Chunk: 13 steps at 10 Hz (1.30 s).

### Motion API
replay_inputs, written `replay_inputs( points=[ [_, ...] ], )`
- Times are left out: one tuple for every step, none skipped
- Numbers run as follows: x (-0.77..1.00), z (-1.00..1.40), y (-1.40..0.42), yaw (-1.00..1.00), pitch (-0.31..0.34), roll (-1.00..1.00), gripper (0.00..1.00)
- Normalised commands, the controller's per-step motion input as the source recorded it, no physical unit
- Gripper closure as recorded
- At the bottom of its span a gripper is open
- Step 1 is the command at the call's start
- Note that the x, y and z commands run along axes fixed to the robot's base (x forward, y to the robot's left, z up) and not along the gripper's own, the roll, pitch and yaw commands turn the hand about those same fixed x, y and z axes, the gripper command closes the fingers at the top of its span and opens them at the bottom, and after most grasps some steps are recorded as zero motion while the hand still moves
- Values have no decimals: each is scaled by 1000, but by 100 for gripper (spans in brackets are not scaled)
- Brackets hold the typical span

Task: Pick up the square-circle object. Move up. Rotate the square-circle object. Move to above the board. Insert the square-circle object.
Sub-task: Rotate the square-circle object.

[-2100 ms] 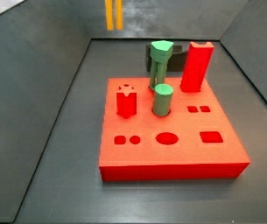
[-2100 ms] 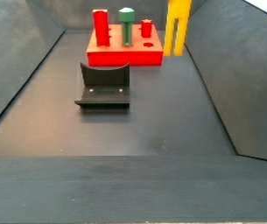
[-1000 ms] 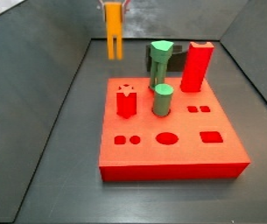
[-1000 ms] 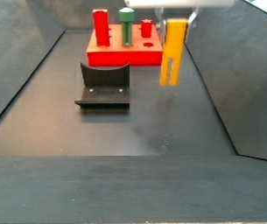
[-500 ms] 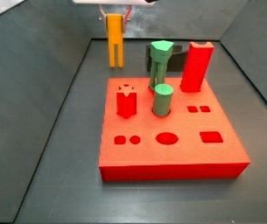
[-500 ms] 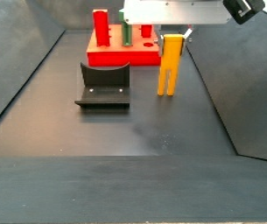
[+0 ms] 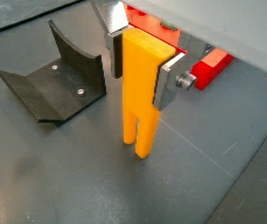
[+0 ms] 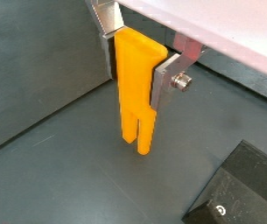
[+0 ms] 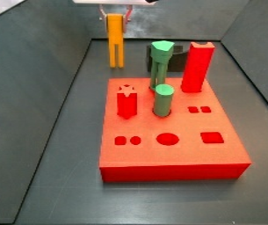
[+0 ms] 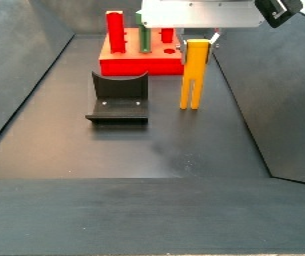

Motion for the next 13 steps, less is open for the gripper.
replay_inputs(
  points=[
    [-7, -113, 13, -55, -46, -209, 100],
    [0, 0, 0, -55, -46, -9, 0],
    [0, 1000, 136, -46, -45, -13, 0],
    [-12, 1000, 137, -45, -33, -15, 0],
    [-38, 1000, 118, -51, 15, -27, 0],
    [-29, 877, 92, -60, 33, -31, 0],
    [-18, 700, 71, -62, 45, -30, 0],
    [-4, 452, 52, -65, 69, -29, 0],
    [2, 328, 47, -66, 81, -29, 0],
    [0, 0, 0, 1000, 7, -2, 0],
    [18, -77, -8, 1000, 7, -2, 0],
    [29, -45, -18, 1000, 6, -2, 0],
    [29, -38, -11, 1000, 6, -2, 0]
  ],
)
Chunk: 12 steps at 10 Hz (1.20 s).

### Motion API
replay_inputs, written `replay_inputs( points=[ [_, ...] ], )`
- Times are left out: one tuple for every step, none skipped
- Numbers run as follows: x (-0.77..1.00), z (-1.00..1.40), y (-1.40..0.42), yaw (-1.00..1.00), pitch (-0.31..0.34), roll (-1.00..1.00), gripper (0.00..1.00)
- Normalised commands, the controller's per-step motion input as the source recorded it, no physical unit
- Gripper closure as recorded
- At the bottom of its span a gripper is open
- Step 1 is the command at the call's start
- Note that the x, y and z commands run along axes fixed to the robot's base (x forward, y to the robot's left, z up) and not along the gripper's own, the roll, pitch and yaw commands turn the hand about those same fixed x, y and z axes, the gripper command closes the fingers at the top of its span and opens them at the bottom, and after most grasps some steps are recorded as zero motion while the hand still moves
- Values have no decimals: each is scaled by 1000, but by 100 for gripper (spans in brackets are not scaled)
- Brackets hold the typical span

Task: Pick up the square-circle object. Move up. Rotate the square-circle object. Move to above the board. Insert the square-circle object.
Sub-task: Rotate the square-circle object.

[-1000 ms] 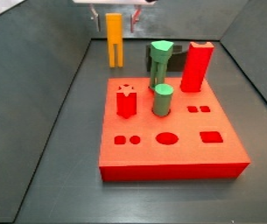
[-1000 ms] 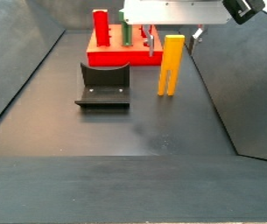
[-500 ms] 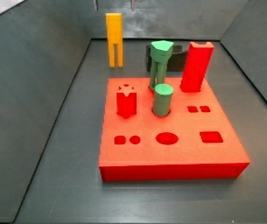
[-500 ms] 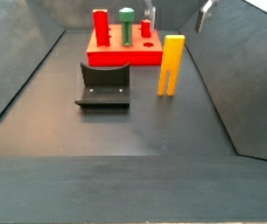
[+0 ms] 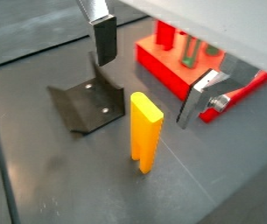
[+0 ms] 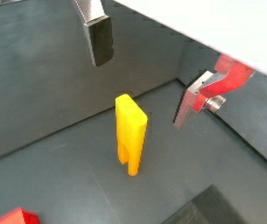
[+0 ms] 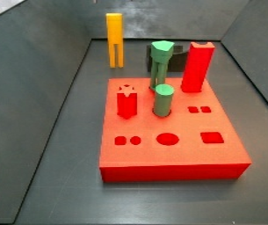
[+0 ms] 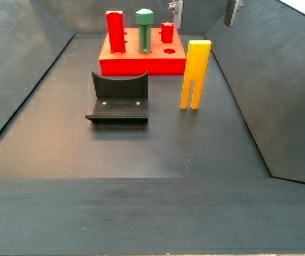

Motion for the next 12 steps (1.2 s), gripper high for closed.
replay_inputs(
  points=[
    [29, -36, -6, 1000, 6, -2, 0],
    [30, -35, -5, 1000, 6, -2, 0],
    [30, -32, -4, 1000, 6, -2, 0],
    [31, -30, -3, 1000, 7, -2, 0],
    [31, -28, -2, 1000, 7, -2, 0],
    [31, -28, -2, 1000, 7, -2, 0],
    [31, -27, -2, 1000, 7, -2, 0],
    [31, -27, -2, 1000, 7, -2, 0],
    [31, -27, -2, 1000, 7, -3, 0],
    [31, -27, -1, 1000, 8, -3, 0],
    [32, -26, -1, 1000, 8, -3, 0],
    [32, -26, -1, 1000, 8, -3, 0]
  ],
)
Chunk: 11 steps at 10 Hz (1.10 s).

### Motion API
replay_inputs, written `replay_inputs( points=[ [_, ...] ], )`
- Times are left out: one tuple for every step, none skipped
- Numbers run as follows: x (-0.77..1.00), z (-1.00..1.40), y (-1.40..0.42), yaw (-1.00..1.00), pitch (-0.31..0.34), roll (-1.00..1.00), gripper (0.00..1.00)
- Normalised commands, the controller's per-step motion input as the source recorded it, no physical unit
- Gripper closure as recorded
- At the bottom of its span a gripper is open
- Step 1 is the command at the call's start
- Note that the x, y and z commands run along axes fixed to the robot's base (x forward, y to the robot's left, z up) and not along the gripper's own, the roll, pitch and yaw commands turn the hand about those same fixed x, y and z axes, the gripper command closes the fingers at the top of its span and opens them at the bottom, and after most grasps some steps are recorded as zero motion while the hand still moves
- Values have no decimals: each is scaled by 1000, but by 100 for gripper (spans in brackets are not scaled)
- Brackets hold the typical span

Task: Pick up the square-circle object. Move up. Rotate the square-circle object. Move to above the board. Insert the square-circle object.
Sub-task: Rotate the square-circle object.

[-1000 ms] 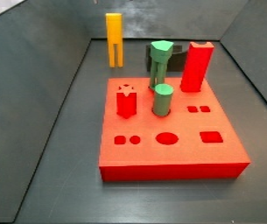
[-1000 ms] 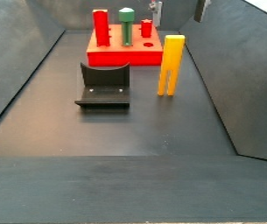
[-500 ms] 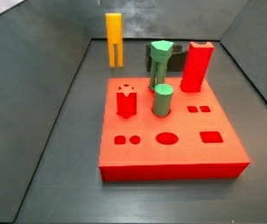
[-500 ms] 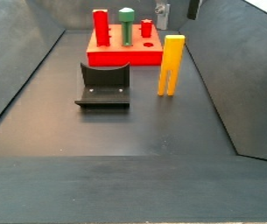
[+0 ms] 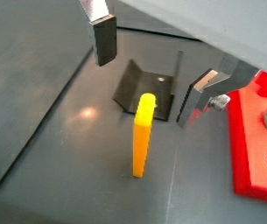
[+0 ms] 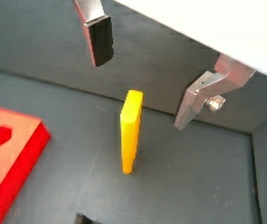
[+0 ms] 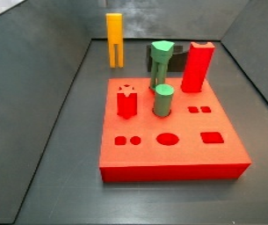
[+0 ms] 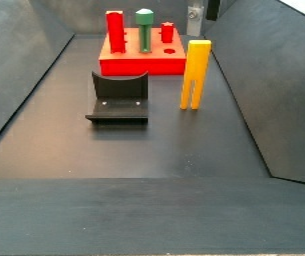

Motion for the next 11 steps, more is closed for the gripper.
replay_inputs(
  points=[
    [32, -26, -1, 1000, 8, -3, 0],
    [32, -26, -1, 1000, 9, -3, 0],
    [32, -26, -1, 1000, 9, -3, 0],
    [32, -26, -1, 1000, 9, -3, 0],
    [32, -25, -1, 1000, 10, -3, 0],
    [32, -25, -1, 1000, 10, -3, 0],
    [32, -25, -1, 1000, 10, -4, 0],
    [32, -25, -1, 1000, 11, -4, 0],
    [32, -25, -1, 1000, 11, -4, 0],
    [32, -25, -1, 1000, 12, -4, 0],
    [32, -25, -1, 1000, 13, -4, 0]
  ],
)
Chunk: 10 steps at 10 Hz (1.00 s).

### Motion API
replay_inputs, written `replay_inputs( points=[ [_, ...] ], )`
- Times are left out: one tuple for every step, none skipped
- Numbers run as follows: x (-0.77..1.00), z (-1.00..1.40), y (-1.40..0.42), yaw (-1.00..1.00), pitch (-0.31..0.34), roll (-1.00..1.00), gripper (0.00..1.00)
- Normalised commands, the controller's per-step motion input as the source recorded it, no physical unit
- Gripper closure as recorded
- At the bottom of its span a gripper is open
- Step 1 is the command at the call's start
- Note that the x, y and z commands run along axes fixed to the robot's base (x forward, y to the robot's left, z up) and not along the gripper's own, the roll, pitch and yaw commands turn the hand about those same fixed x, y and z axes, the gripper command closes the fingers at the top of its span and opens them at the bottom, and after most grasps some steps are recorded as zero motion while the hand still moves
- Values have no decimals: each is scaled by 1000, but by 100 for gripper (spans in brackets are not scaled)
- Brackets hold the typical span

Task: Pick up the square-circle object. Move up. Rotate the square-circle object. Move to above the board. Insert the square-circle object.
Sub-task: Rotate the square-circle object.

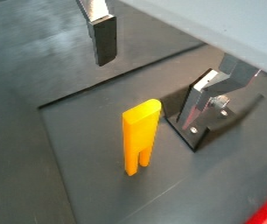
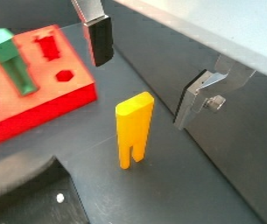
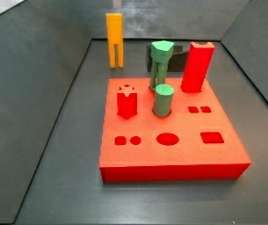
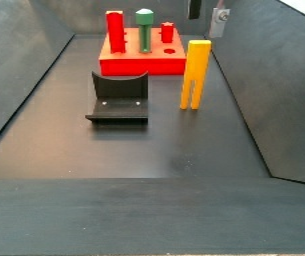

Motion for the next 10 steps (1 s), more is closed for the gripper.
replay_inputs(
  points=[
    [32, -25, -1, 1000, 13, -5, 0],
    [32, -24, -1, 1000, 14, -5, 0],
    [32, -24, -1, 1000, 15, -5, 0],
    [32, -24, -1, 1000, 16, -5, 0],
    [32, -24, -1, 1000, 17, -6, 0],
    [32, -24, -1, 1000, 18, -6, 0],
    [32, -23, -1, 1000, 19, -7, 0],
    [32, -23, -1, 1000, 21, -7, 0],
    [33, -23, -1, 1000, 23, -8, 0],
    [33, -23, -1, 1000, 26, -9, 0]
  ],
)
